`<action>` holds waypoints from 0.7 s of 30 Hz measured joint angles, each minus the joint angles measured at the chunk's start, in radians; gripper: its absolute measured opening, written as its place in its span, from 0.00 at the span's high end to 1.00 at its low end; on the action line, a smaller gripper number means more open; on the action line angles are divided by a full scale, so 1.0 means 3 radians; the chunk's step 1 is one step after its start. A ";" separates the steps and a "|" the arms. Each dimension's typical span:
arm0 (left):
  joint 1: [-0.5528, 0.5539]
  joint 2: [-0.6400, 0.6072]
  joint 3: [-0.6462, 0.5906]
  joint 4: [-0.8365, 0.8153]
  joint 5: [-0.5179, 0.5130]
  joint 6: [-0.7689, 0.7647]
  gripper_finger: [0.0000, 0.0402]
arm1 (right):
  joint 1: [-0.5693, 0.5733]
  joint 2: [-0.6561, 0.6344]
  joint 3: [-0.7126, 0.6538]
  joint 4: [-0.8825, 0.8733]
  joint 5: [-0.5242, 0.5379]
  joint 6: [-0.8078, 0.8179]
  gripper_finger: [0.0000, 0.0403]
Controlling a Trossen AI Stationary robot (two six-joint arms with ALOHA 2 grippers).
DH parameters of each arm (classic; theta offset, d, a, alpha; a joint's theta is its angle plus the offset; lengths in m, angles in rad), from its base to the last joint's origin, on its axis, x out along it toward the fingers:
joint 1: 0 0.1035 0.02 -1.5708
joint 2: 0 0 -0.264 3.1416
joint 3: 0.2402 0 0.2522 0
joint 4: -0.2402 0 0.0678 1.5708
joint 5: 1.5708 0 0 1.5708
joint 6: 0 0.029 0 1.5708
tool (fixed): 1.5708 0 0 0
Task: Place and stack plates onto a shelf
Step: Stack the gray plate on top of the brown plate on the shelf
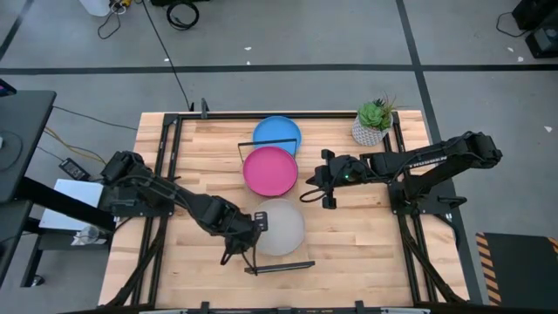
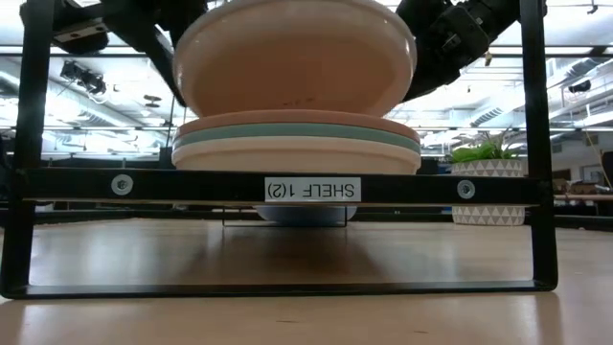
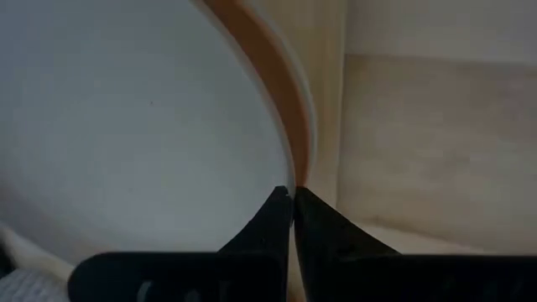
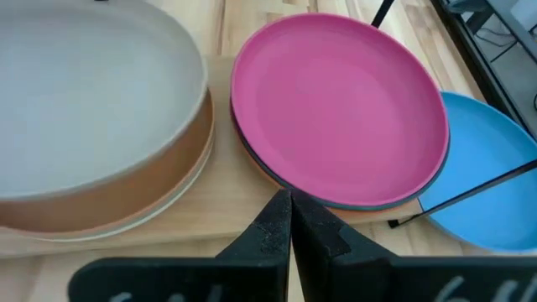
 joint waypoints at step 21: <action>0.0138 0.0250 -0.0003 0.0223 0.0330 -0.1215 0.69 | 0.0000 0.0000 0.0000 -0.0019 0.0088 -0.0024 0.96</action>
